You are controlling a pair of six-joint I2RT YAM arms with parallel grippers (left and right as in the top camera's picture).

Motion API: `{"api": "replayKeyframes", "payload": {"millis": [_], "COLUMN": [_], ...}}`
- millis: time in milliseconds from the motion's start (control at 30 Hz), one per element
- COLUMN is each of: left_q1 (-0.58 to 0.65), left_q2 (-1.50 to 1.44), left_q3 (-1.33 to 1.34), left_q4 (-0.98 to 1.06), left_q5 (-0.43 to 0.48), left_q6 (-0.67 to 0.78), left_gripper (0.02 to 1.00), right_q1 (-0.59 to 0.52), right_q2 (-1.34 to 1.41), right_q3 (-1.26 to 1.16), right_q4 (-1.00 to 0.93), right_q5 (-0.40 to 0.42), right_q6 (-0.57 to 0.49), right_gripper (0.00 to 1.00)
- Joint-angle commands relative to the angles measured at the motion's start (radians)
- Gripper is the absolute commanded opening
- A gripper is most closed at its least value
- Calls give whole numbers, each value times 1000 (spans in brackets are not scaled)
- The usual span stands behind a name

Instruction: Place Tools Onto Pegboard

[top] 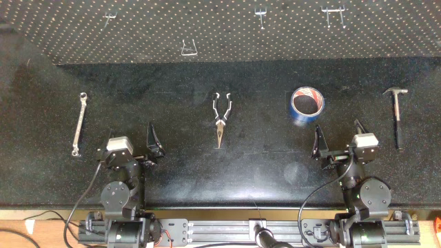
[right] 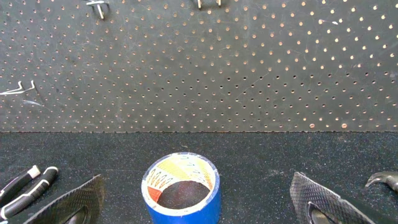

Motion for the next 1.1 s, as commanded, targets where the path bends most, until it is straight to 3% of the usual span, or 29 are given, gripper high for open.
{"api": "replayKeyframes", "payload": {"millis": [33, 567, 667, 767, 867, 933, 1000, 1100], "left_q1": [1, 1, 23, 250, 467, 585, 735, 760], "left_q2": [-13, -11, 217, 576, 914, 1090, 1299, 1451], "left_q3": [-2, -2, 130, 410, 620, 709, 879, 1030], "left_q4": [-4, -6, -44, -319, -630, -729, -756, -770], "left_q5": [-16, 8, 7, 3, 3, 15, 107, 124], "left_q6": [-8, 11, 12, 328, 472, 478, 479, 532], "left_gripper": [996, 996, 993, 993, 993, 993, 993, 993], "right_q1": [-6, -6, -6, -6, -6, -6, -6, -6], "right_q2": [-12, -12, -12, -12, -12, -12, -12, -12], "right_q3": [-4, -4, -4, -4, -4, -4, -4, -4], "right_q4": [-3, -3, -3, -3, -3, -3, -3, -3], "right_q5": [-6, -6, -6, -6, -6, -6, -6, -6], "right_q6": [15, 15, 14, 15, 15, 14, 14, 14], "right_gripper": [976, 974, 974, 976, 976, 976, 976, 976]}}
